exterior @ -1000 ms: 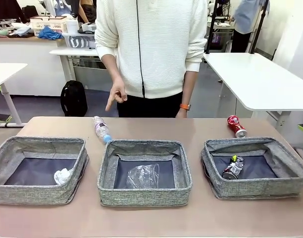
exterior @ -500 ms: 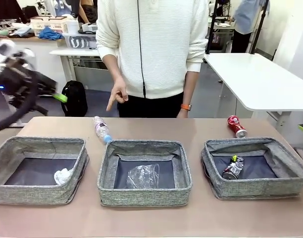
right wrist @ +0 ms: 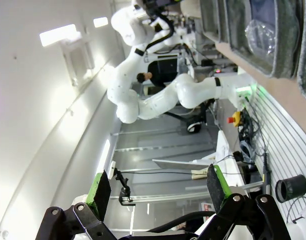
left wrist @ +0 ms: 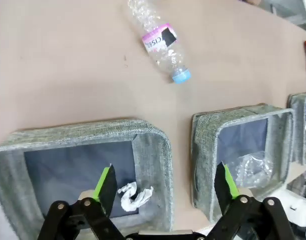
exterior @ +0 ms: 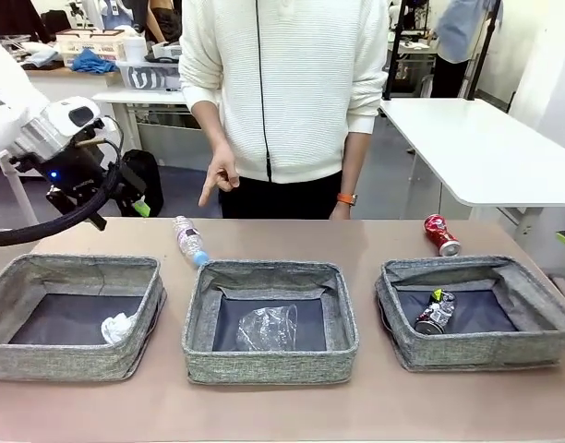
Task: Sort the waste into the appropriate baskets.
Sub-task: Pick up the waste item pointed out by the person.
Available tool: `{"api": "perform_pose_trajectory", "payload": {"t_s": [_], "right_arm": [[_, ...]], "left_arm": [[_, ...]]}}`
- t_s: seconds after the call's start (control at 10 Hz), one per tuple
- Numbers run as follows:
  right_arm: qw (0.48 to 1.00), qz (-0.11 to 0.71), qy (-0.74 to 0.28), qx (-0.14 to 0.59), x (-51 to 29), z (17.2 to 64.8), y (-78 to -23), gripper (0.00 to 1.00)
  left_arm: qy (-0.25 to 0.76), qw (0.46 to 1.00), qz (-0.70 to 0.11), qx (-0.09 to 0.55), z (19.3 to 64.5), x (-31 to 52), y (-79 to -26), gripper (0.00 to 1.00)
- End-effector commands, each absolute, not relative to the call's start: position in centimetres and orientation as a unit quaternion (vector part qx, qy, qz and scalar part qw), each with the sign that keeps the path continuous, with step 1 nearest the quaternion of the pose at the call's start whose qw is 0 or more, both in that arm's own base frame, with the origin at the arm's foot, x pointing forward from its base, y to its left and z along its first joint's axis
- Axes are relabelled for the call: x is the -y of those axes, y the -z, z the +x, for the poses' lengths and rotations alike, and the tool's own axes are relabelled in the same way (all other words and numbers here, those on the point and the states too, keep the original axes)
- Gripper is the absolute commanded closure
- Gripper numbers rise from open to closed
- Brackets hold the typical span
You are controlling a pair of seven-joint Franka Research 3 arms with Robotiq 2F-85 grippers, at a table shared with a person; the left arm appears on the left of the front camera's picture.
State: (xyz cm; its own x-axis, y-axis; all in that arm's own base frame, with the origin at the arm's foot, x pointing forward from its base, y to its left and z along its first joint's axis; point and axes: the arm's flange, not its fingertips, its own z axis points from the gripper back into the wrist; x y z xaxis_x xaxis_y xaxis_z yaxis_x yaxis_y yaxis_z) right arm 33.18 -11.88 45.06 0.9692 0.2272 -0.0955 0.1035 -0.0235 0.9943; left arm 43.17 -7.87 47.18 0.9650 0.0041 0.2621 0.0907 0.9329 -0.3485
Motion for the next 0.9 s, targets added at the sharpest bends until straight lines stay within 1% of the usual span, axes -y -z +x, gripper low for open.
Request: {"api": "perform_pose_trajectory", "payload": {"t_s": [0.0, 0.1, 0.2, 0.3, 0.4, 0.6, 0.8], "right_arm": [[0.689, 0.713, -0.038, -0.123, 12.0, 33.2, -45.8, 0.00], [0.689, 0.713, -0.038, -0.123, 12.0, 33.2, -45.8, 0.00], [0.689, 0.713, -0.038, -0.123, 12.0, 33.2, -45.8, 0.00], [0.689, 0.713, -0.038, -0.123, 12.0, 33.2, -45.8, 0.00], [0.689, 0.713, -0.038, -0.123, 12.0, 33.2, -45.8, 0.00], [0.689, 0.713, -0.038, -0.123, 12.0, 33.2, -45.8, 0.00], [0.689, 0.713, -0.038, -0.123, 12.0, 33.2, -45.8, 0.00]], "left_arm": [[-0.009, 0.984, -0.151, 0.097, 45.1, 9.5, -45.3, 0.00], [-0.003, 0.984, -0.157, 0.080, 47.2, 10.4, -44.3, 0.00], [-0.042, 0.988, -0.123, 0.079, 50.7, 12.3, -42.6, 0.00], [-0.066, 0.989, -0.106, 0.073, 53.7, 13.5, -41.1, 0.00], [-0.068, 0.989, -0.120, 0.048, 55.6, 14.5, -39.9, 0.00], [-0.115, 0.984, -0.118, 0.061, 57.8, 14.8, -38.7, 0.00], [-0.147, 0.980, -0.114, 0.063, 58.6, 14.2, -37.5, 0.00]]}}
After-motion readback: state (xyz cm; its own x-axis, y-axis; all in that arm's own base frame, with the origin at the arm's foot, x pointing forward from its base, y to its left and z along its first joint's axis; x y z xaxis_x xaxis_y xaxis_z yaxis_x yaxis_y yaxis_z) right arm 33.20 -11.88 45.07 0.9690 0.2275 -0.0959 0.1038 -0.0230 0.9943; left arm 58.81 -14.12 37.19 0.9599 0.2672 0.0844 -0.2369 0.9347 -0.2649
